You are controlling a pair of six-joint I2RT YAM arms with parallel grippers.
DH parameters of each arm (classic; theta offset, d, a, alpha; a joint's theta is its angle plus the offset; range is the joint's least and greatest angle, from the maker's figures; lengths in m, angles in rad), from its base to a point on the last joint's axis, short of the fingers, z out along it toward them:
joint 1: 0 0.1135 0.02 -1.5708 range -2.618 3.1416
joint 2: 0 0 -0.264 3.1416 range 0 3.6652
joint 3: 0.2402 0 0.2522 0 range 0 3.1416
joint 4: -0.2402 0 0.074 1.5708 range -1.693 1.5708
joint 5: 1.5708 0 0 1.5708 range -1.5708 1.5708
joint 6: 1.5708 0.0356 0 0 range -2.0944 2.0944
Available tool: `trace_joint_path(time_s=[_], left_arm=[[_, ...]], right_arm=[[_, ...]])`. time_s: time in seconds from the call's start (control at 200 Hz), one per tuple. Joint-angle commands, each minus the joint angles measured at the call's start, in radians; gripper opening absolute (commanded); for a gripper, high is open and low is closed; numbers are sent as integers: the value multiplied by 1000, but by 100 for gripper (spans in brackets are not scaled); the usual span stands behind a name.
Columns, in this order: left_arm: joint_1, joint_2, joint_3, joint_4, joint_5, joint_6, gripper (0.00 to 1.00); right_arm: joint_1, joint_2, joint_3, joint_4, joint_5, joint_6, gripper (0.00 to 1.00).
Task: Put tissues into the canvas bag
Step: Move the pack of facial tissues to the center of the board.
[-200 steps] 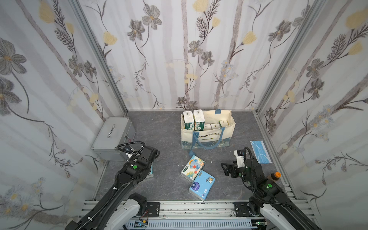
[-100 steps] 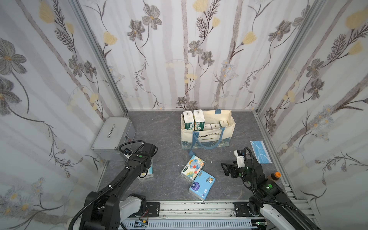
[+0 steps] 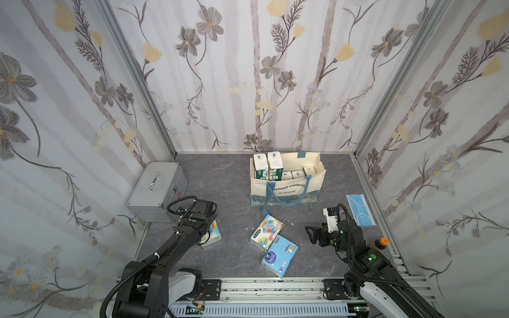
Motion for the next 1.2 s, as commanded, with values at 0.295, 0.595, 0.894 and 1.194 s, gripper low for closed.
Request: trace_joint_path(time_s=[0.295,0.595,0.894,1.194], left_arm=[[-358,85,-77,199,65,-172,100],[-577,254,25,431,202,-80,100],[-678,368,114,494,279,-80,100],[-670,58,198,115,262,330,100]], right_arm=[[3,-2,0,31,0,-4,95],[2,-1,-1,33,0,-5,95],[2,0,0,31,1,-5,95],[3,40,8,40,9,-3,96]])
